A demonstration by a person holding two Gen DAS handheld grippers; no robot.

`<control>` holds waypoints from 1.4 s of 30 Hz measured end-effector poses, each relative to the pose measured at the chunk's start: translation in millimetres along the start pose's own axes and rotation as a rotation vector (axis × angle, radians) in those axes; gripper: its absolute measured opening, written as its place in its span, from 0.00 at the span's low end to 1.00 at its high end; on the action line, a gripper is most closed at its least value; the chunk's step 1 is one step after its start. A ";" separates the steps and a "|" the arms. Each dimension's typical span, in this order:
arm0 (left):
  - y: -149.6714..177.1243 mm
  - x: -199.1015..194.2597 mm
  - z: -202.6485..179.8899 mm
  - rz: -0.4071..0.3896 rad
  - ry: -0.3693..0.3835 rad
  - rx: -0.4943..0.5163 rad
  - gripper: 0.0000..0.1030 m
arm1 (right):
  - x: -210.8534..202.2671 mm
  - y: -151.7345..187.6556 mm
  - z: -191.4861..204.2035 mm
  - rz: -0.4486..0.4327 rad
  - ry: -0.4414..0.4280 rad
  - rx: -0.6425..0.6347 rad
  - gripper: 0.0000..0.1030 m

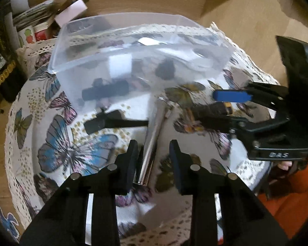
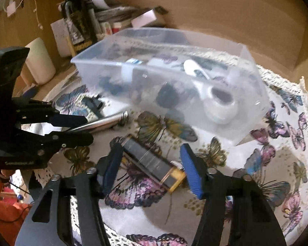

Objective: Organize rigid objects
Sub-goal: 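Grasp the silver metal tube with the left tool while the right tool grips the black-and-gold lighter, then carry the silver tube into the box with the left tool while the right tool drops the lighter inside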

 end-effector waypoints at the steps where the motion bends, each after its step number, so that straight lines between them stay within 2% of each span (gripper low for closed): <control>1: 1.1 -1.2 -3.2 0.003 0.008 0.008 0.31 | 0.0 2.2 2.1 0.006 0.000 -0.008 0.45; 6: -2.3 -0.2 -14.8 0.002 0.013 0.050 0.31 | -4.6 7.2 9.8 0.014 -0.023 -0.033 0.38; 10: -10.4 13.6 -13.9 0.017 0.000 0.056 0.31 | -2.6 10.0 13.3 0.016 -0.004 -0.054 0.38; 15: -19.1 24.1 -17.4 -0.005 -0.052 0.106 0.31 | 1.2 9.0 14.4 0.002 0.006 -0.066 0.36; 17: -20.0 27.0 -19.6 -0.020 -0.078 0.130 0.26 | 5.0 7.9 12.7 0.003 0.021 -0.062 0.27; 18: -20.6 28.6 -21.8 -0.027 -0.090 0.143 0.18 | 7.4 6.6 11.3 0.003 0.034 -0.056 0.21; 19: -20.5 28.3 -22.6 -0.029 -0.092 0.147 0.14 | 8.9 5.5 9.7 0.001 0.030 -0.045 0.21; 25: -17.3 18.8 -18.6 -0.047 -0.092 0.112 0.14 | 0.5 2.5 6.6 -0.035 0.038 -0.016 0.20; 30: -20.4 1.0 -13.8 -0.104 -0.087 0.071 0.14 | -19.9 -4.7 -1.8 -0.095 0.043 0.032 0.20; 42: -50.9 -57.7 -15.9 -0.316 -0.078 0.028 0.14 | -76.7 -36.3 -18.6 -0.288 0.103 0.088 0.20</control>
Point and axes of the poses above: each gripper's, at about its wrist camera, not at the fingertips, and x roughly the way its jaws point, z to its left, y to its underside, the point moved 3 cm from there along x, roughly the way its jaws point, and after that the axes turned 4 degrees about -z, right-handed, at the moved point
